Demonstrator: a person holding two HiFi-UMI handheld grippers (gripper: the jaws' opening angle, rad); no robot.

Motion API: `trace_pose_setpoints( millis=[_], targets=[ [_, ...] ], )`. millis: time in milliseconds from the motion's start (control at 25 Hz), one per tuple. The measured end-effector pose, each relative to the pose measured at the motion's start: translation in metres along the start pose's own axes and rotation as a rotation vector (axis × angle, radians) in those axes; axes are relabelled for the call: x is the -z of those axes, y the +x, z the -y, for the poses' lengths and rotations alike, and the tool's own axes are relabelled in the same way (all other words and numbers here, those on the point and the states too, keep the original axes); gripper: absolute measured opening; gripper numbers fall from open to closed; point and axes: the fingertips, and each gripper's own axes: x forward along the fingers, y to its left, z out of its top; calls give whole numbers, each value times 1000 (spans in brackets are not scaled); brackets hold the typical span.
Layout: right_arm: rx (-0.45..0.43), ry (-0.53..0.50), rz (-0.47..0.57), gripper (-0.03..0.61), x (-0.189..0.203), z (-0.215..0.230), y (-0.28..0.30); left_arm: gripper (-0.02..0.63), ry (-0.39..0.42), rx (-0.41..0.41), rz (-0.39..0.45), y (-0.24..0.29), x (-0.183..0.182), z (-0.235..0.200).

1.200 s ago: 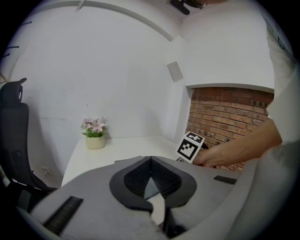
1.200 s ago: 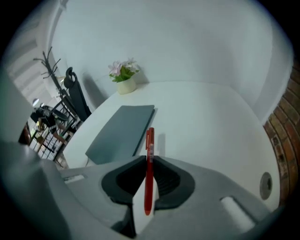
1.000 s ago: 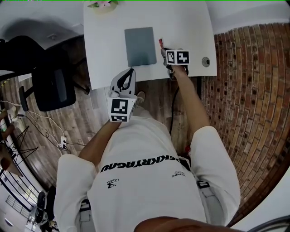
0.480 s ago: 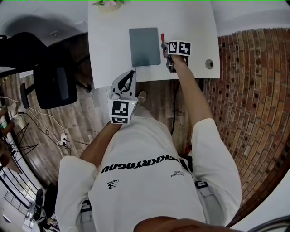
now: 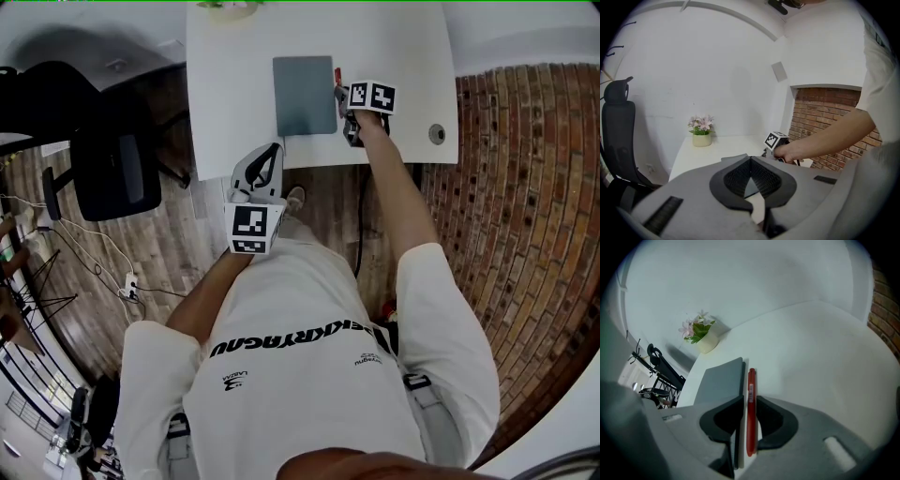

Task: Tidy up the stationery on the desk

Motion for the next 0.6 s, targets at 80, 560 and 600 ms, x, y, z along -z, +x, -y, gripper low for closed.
trace_pose_setpoints(
  millis=[80,560,600],
  targets=[
    [-12,14,9,109,-1,-2,-3,-3,-1,1,4,-1,-2,0],
    [-76,-7,243,94,-22,-40,-95,-3,2,24,52,-19,-26,9],
    [-82,-12,267,94,-21,-46,-105,-3,2,22,59,-22,-29,9]
  ],
)
